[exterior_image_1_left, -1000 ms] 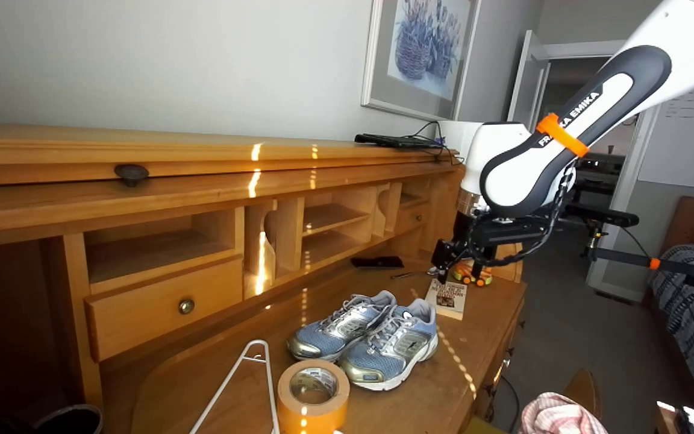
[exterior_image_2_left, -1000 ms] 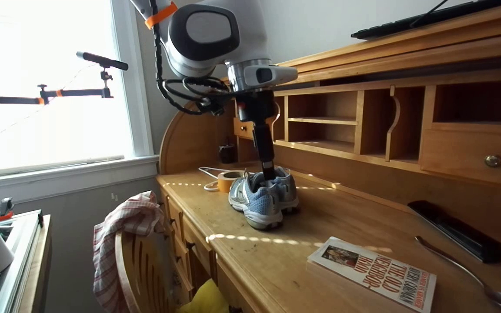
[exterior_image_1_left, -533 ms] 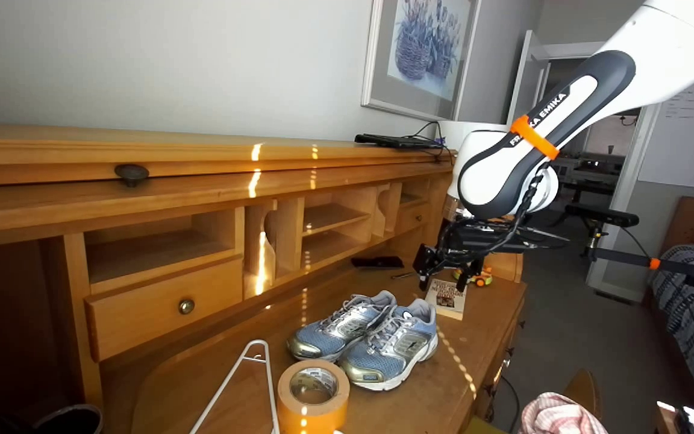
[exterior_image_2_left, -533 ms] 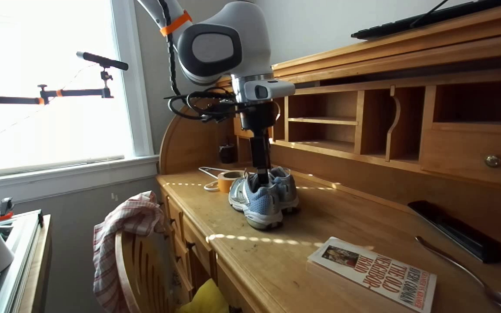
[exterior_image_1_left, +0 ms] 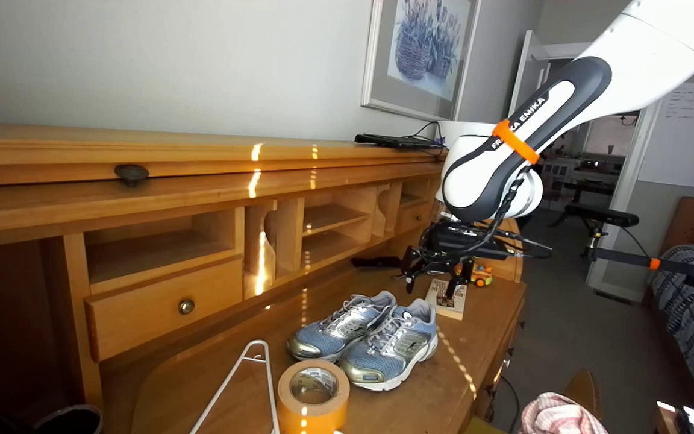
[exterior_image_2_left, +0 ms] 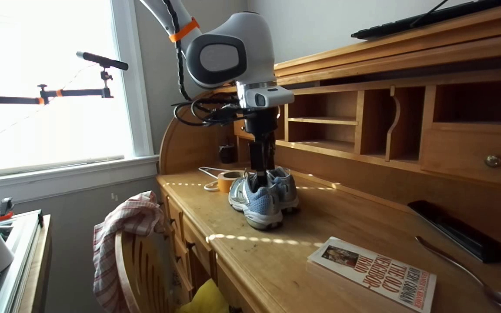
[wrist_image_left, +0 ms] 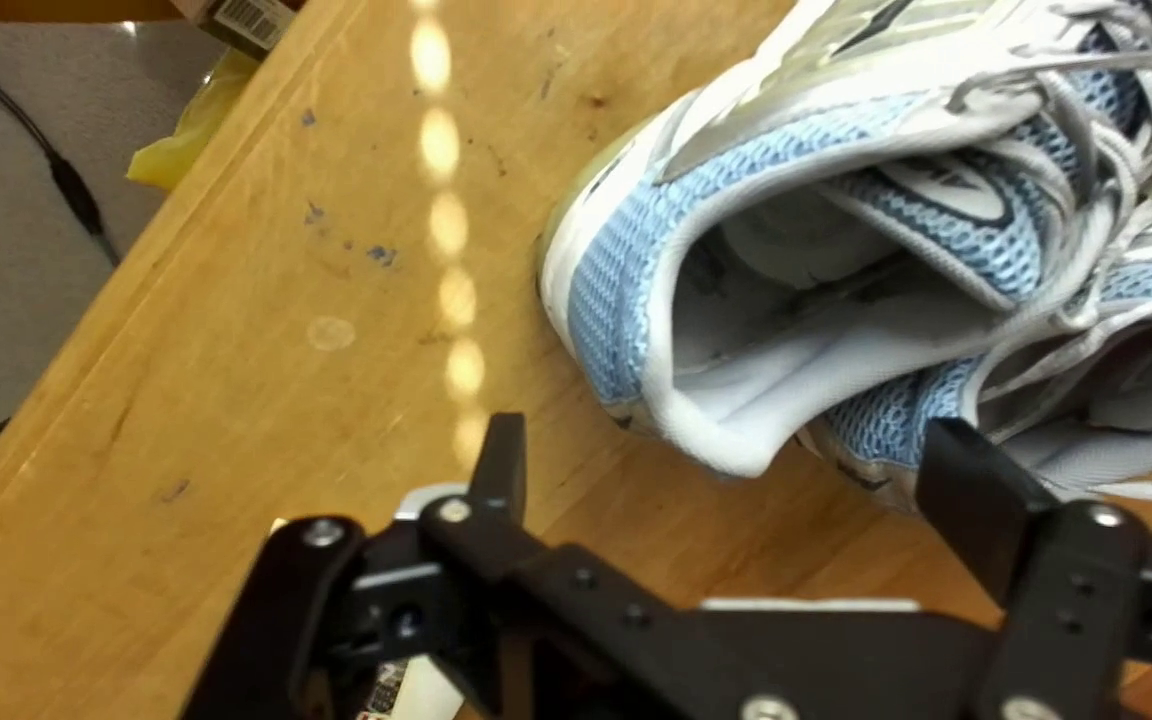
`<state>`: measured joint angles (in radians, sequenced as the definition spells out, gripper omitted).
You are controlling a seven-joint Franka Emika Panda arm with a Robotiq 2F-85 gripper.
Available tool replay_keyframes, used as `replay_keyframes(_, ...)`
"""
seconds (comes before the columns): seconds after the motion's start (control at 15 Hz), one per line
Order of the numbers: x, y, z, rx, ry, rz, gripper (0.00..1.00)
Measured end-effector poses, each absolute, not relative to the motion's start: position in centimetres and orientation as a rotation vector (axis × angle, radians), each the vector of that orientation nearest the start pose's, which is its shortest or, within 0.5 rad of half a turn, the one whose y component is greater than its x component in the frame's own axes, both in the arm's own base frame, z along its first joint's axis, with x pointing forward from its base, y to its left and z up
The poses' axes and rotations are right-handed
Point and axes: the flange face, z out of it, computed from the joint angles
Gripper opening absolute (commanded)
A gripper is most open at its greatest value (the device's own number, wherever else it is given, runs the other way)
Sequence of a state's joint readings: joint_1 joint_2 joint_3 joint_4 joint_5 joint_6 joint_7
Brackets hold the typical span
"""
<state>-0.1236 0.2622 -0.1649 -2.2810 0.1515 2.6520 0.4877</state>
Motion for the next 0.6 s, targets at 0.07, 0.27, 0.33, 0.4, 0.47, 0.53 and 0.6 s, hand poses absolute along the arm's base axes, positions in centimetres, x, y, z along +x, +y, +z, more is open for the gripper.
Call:
replay_keyframes(0.07, 52.3, -15.7, 24.8, -2.772, 1.360, -0.164, 1.00)
replay_keyframes(0.27, 52.8, -14.7, 24.1, -2.740, 1.406, -0.146, 1.00)
replay_keyframes(0.33, 53.0, -14.4, 24.0, -2.731, 1.417, -0.143, 1.00)
replay_keyframes(0.4, 53.3, -14.1, 23.9, -2.724, 1.426, -0.141, 1.00)
replay_keyframes(0.47, 53.5, -13.8, 23.7, -2.719, 1.432, -0.140, 1.00)
replay_keyframes(0.53, 53.8, -13.5, 23.6, -2.713, 1.438, -0.139, 1.00)
replay_keyframes(0.6, 54.0, -13.3, 23.6, -2.709, 1.442, -0.141, 1.00)
